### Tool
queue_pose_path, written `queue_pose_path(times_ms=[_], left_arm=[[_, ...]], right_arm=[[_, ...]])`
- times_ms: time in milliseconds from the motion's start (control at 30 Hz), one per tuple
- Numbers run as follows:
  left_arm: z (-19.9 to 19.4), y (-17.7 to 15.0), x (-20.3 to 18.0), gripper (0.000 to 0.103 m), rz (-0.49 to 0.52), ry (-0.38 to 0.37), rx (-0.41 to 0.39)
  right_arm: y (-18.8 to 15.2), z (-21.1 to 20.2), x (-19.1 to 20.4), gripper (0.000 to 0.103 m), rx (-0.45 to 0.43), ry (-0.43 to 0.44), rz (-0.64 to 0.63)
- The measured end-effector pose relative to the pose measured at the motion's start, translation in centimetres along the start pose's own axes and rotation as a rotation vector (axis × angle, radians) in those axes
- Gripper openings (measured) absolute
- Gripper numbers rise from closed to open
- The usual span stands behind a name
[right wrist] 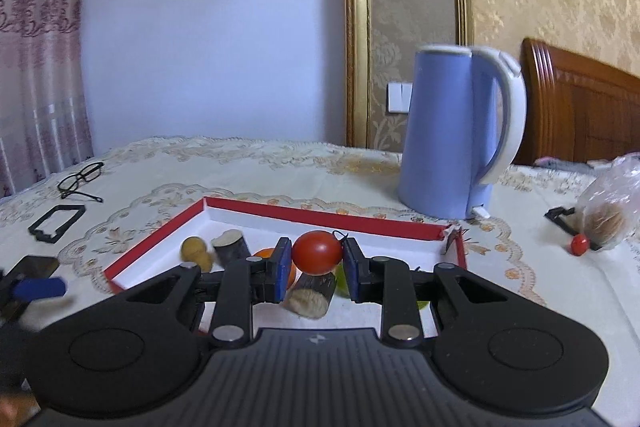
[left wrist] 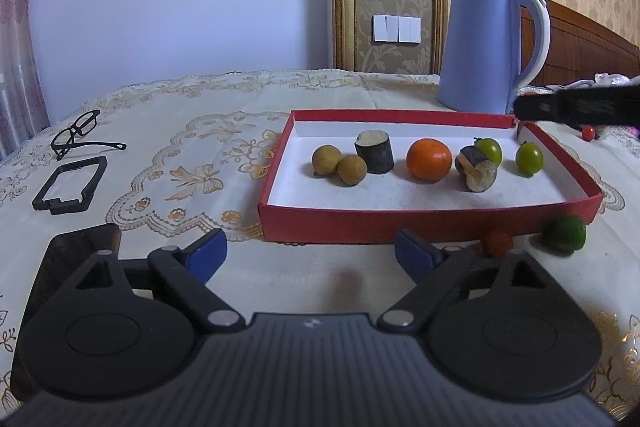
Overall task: Organize fruits
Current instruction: 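Carry the red tomato into the box and open the right gripper, then grasp the large green lime with the right gripper and lift it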
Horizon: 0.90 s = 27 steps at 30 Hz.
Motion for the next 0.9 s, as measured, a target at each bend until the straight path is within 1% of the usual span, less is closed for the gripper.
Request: queue_pose_path(times_ms=[133,233,400,500,600,700,833,900], left_arm=[[0.0,-0.1,0.0,0.091,0.005,0.002,-0.002],[0.0,-0.1,0.1,0.092,0.004,0.002,-0.001],[0.1,-0.3,0.5,0.092,-0.004,0.003,0.005],[0.1,-0.3,0.7,0.092,-0.008,0.002,0.005],[0.1,-0.3,1.1,0.092,-0.019,0.003,0.006],[0.1,-0.3,1.1,0.092,-0.030,-0.011,0.014],[-0.3,-0.1,0.9,0.092,-0.032,-0.029,0.002],[-0.5,0.0,0.6,0.092,-0.026,-0.029,-0.006]], right_arm=[[0.3,2.9,-0.2,0.027,0.042,-0.012,0.031],[0.6,4.7,0.2,0.027,0.066,-0.027,0.029],[1.0,7.1,0.4,0.027,0.082,-0.060,0.050],[0.9,8.0,0.1,0.027,0.112,-0.075,0.055],[0.9,7.3,-0.3,0.027,0.106,-0.072,0.065],[0.9,5.5,-1.0,0.027,0.086,-0.066,0.091],[0.1,1.2,-1.9,0.027,0.029,-0.086,0.054],[-0.8,-0.9,-2.4,0.027,0.021,-0.092,0.038]])
Point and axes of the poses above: each gripper's, at about its wrist camera, not at the fingertips, and z roughly the way its jaws point, x to its left, y to its top, the point moved 5 cm from there along z, roughly the way its jaws point, and after that the axes turned 1 degree about y, right-handed, at the moved point
